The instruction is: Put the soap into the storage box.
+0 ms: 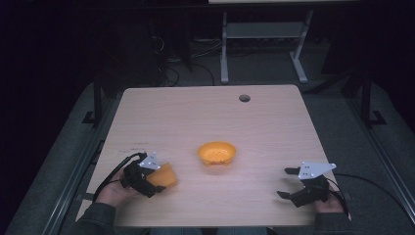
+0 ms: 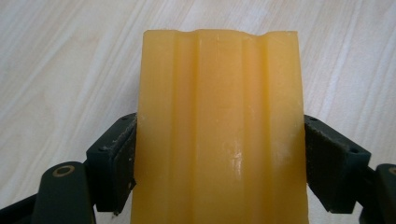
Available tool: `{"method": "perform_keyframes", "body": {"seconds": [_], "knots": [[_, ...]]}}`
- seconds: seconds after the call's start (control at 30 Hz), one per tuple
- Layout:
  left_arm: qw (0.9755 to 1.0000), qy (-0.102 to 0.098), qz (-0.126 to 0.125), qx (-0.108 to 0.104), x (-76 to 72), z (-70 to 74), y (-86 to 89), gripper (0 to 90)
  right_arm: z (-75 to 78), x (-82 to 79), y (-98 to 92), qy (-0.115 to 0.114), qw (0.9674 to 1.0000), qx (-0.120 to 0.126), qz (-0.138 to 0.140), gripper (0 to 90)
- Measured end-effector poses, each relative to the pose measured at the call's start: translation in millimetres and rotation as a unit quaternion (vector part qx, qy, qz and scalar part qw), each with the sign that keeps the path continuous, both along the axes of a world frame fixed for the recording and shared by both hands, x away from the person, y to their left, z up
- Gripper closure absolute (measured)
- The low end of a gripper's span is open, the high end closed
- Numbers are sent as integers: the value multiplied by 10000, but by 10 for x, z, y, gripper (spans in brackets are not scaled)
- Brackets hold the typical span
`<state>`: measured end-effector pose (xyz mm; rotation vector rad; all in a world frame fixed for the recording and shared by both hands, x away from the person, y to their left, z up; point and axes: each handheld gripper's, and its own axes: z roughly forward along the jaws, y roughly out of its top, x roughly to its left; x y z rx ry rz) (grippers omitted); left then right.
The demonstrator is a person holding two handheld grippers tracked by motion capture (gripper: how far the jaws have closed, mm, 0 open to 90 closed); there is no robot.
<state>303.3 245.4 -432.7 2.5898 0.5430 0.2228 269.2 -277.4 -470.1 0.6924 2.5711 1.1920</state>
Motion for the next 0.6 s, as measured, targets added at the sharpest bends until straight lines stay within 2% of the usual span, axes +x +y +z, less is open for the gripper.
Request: {"method": "perform_keyframes", "body": {"seconds": [0.13, 0.3, 0.6], "knots": [[10000, 0, -69, 0, -19, 32, -28, 209, -6, 1, -6, -17, 10000, 6, -1, 135], [9998, 136, -151, 33, 15, 51, -62, 209, -4, -8, -32, -37, 10000, 71, -54, 135], [9995, 49, -284, 89, 114, 210, -157, 209, -6, -3, -36, -40, 9999, 76, -53, 135]]}}
